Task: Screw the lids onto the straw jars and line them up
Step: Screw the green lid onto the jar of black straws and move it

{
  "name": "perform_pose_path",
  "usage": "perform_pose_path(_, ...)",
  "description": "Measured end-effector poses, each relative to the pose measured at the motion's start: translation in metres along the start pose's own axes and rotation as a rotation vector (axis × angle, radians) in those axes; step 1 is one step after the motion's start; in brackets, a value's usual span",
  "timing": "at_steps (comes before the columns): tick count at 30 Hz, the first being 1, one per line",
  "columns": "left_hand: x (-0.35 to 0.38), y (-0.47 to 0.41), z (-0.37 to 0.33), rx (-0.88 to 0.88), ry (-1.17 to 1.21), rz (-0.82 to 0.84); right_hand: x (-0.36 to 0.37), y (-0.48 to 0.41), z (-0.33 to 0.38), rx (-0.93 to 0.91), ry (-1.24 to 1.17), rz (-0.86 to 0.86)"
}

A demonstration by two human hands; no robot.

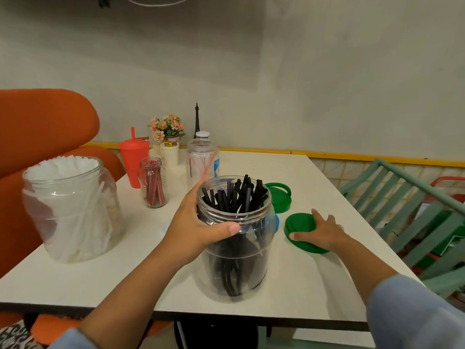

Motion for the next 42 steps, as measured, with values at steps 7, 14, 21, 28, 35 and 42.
perform_pose_path(7, 0.0, 0.003, -0.003, -0.027, 0.029, -0.001, 0.0, 0.003, -0.003, -0.012, -0.044, -0.071)
perform_pose_path(14, 0.0, 0.002, -0.003, 0.008, 0.022, -0.002, -0.048, 0.016, 0.024, -0.159, -0.46, -0.256)
perform_pose_path(21, 0.0, 0.003, -0.003, 0.015, 0.032, 0.008, -0.129, 0.082, 0.138, -0.605, -0.784, -0.194)
perform_pose_path(28, -0.001, 0.0, 0.006, -0.014, 0.085, -0.011, -0.129, 0.11, 0.214, -0.768, -0.532, -0.028)
perform_pose_path(35, 0.0, 0.007, 0.006, -0.045, 0.157, 0.021, -0.105, 0.116, 0.242, -0.767, -0.243, 0.063)
perform_pose_path(42, -0.002, 0.007, 0.02, -0.112, 0.137, 0.003, -0.086, 0.116, 0.245, -0.778, -0.083, 0.094)
Point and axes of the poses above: each hand's wrist, its own y-axis away from the middle knuckle, its own x-axis out of the palm, z = x × y, the point moved 8 cm from there along -y, towards the middle knuckle, and after that the axes turned 14 degrees about -x, right-handed, at the moved point
